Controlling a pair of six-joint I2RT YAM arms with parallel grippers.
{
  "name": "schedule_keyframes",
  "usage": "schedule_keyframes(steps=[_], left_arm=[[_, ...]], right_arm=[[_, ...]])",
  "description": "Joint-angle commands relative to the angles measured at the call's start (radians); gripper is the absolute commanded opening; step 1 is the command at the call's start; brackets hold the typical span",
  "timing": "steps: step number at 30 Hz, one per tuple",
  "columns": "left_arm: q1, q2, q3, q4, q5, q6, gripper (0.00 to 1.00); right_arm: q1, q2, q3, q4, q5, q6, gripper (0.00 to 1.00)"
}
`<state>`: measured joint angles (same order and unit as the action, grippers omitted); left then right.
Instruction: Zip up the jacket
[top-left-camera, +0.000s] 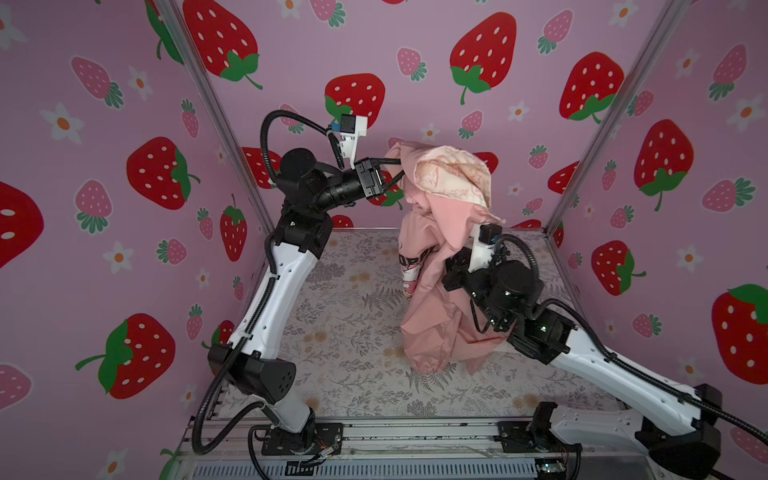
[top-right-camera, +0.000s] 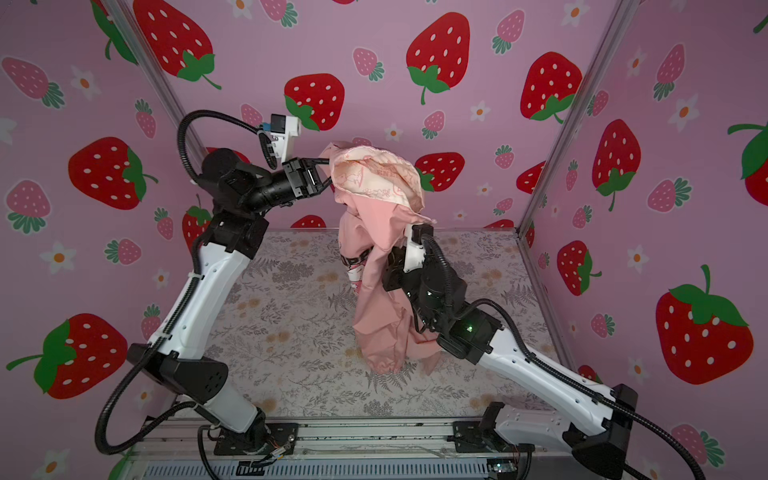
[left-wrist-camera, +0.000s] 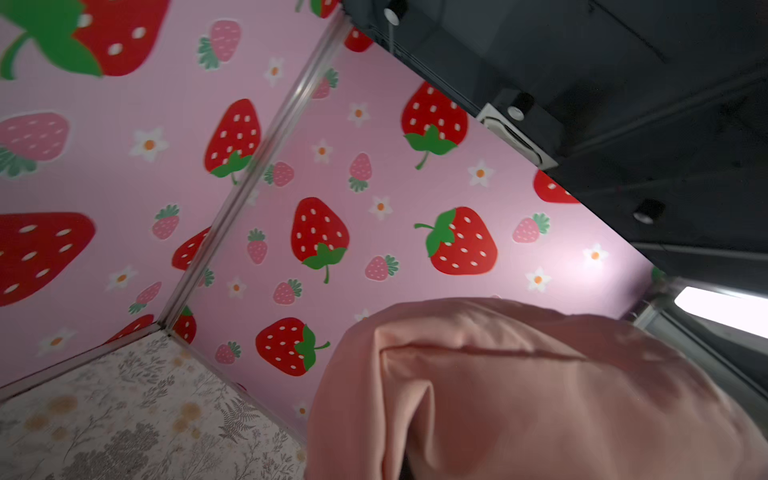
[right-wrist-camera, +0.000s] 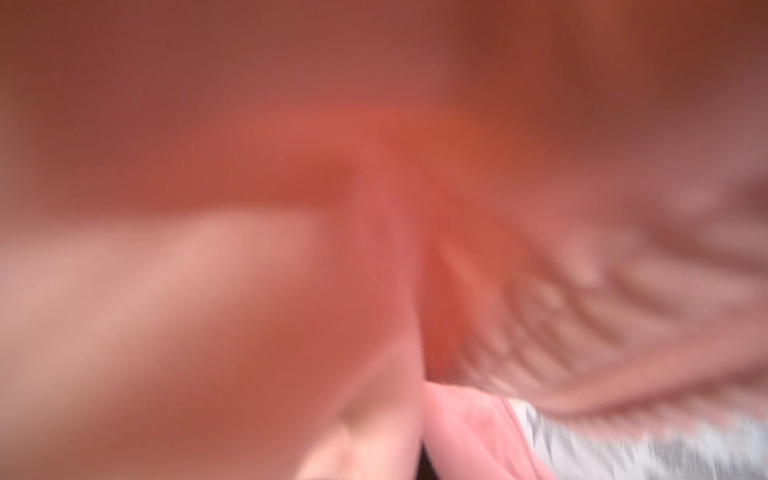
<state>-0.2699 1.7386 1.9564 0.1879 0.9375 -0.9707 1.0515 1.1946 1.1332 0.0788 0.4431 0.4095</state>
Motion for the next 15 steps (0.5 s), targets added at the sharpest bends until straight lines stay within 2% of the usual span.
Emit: schedule_keyframes(steps=[1, 4, 6, 9, 12, 14, 15], left_arm=[[0.072, 0.16, -0.081, 0.069, -0.04, -0.083, 0.0], [0.13, 0.3, -0.065, -0.012, -0.089, -0.016, 0.0], [0.174, 0.403, -0.019, -0.05, -0.121, -0.008, 0.0], [0.232, 0.54, 0.095, -0.118, -0.171, -0.006, 0.0], [0.274, 0.613, 0.175, -0.174, -0.233, 0.011, 0.01], [0.29, 0.633, 0.22, -0.241, -0.285, 0.045, 0.17], [0.299, 0.638, 0.241, -0.273, -0.309, 0.064, 0.3]], right_arm=[[-0.007, 0.112, -0.058, -0.049, -0.054, 0.12, 0.08], [-0.019, 0.269, -0.047, 0.01, -0.147, 0.132, 0.13], [-0.032, 0.388, 0.015, 0.007, -0.239, 0.139, 0.15], [-0.036, 0.514, 0.092, 0.009, -0.342, 0.139, 0.29], [-0.039, 0.556, 0.118, 0.013, -0.384, 0.131, 0.47], [-0.049, 0.549, 0.117, 0.006, -0.388, 0.121, 0.59], [-0.056, 0.537, 0.109, 0.001, -0.386, 0.118, 0.65]])
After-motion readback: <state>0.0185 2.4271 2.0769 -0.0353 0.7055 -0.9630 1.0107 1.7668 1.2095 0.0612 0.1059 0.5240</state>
